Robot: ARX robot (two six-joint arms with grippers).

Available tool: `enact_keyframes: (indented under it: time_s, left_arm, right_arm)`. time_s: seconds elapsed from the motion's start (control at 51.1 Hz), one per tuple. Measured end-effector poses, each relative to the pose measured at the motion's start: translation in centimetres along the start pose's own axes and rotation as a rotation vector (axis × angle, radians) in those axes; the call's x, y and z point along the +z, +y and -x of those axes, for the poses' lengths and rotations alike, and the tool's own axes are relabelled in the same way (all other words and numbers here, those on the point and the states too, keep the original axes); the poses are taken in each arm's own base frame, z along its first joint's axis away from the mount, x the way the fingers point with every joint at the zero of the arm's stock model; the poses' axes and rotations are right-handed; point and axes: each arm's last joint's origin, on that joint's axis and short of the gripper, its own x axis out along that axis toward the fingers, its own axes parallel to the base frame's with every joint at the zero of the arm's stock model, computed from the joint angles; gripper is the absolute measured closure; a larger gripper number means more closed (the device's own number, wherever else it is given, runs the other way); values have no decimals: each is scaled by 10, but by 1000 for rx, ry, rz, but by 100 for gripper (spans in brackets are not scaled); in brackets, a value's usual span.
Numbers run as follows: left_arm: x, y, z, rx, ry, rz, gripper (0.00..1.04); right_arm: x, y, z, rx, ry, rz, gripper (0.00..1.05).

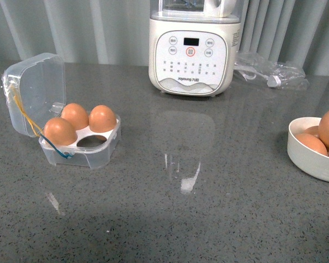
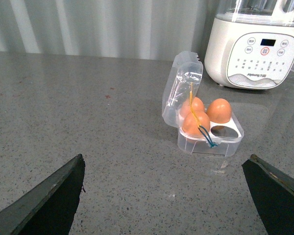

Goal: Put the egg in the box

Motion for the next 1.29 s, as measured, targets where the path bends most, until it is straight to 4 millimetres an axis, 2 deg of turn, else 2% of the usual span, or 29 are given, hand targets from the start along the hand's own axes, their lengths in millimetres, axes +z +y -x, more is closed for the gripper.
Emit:
enact_keyframes:
  time_s: [0.059,0.176,0.274,0.372,0.588,0.862,1.097,1.293]
  left_arm:
    - [0,0,0,0,0,0,7]
    - [0,0,0,0,0,0,7]
    - [0,0,0,0,0,0,7]
    - [0,0,0,0,0,0,7]
    - [0,0,0,0,0,0,7]
    - [0,0,0,0,0,0,7]
    - [0,0,0,0,0,0,7]
    - [0,0,0,0,0,0,7]
  right_arm:
    - [0,0,0,0,0,0,7]
    - [-1,-2,0,-129,157,-48,7]
    - [2,-5,-3,-143,167,-69,7]
    - [27,-13,-11,-156,68,-74,7]
    - [62,-33,-51,-173,-16,-44,7]
    - [88,-43,-124,-121,62,-28,7]
    - [87,-30,-170,30,215,-3,7]
    - [75,-23,-184,149,313,40,7]
